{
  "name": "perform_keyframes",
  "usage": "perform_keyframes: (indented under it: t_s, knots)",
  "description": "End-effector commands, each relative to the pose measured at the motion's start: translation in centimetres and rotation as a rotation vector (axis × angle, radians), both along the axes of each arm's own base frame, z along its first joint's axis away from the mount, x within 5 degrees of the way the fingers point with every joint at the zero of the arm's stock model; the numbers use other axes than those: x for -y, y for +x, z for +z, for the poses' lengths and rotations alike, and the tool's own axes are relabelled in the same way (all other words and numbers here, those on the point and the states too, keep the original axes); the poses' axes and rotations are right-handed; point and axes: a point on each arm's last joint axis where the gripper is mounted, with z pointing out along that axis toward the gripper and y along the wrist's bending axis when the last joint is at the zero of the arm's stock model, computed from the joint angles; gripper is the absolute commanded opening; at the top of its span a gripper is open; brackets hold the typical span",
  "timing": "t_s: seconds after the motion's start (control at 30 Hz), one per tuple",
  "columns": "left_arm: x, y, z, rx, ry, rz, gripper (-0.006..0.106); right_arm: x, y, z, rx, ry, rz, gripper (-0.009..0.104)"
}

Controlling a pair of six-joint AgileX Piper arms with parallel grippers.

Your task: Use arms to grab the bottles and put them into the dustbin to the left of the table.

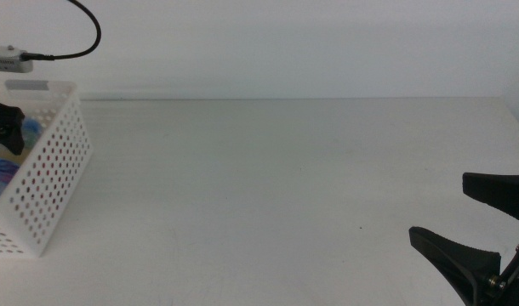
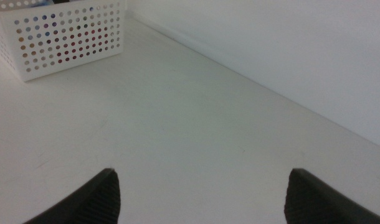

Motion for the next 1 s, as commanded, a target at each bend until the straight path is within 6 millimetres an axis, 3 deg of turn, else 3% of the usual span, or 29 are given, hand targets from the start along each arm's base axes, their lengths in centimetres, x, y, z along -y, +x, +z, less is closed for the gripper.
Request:
perform_keyframes:
  t_s: [0.0, 0.27, 0.43, 0.67, 0.97]
  knots:
    - [0.4, -0.9, 4.0, 0.101, 0.021, 0.004, 0.090, -0.1, 0.2, 1.6, 0.088, 0.048, 0.002, 0.079]
    - [1.8, -3.2, 7.8, 0.175, -0.058, 0.011, 0.090, -0.1, 0.2, 1.6, 0.088, 0.048, 0.002, 0.079]
    - [3.9, -5.9, 11.1, 0.319, -0.145, -0.046, 0.090, -0.1, 0.2, 1.6, 0.088, 0.048, 0.002, 0.079]
    - [6.7, -11.3, 12.8, 0.563, -0.201, -0.132, 0.090, -0.1, 0.2, 1.6, 0.088, 0.048, 0.002, 0.079]
    - [8.6, -17.5, 12.3, 0.788, -0.181, -0.133, 0.090, -0.1, 0.2, 1.6, 0.088, 0.048, 0.002, 0.079]
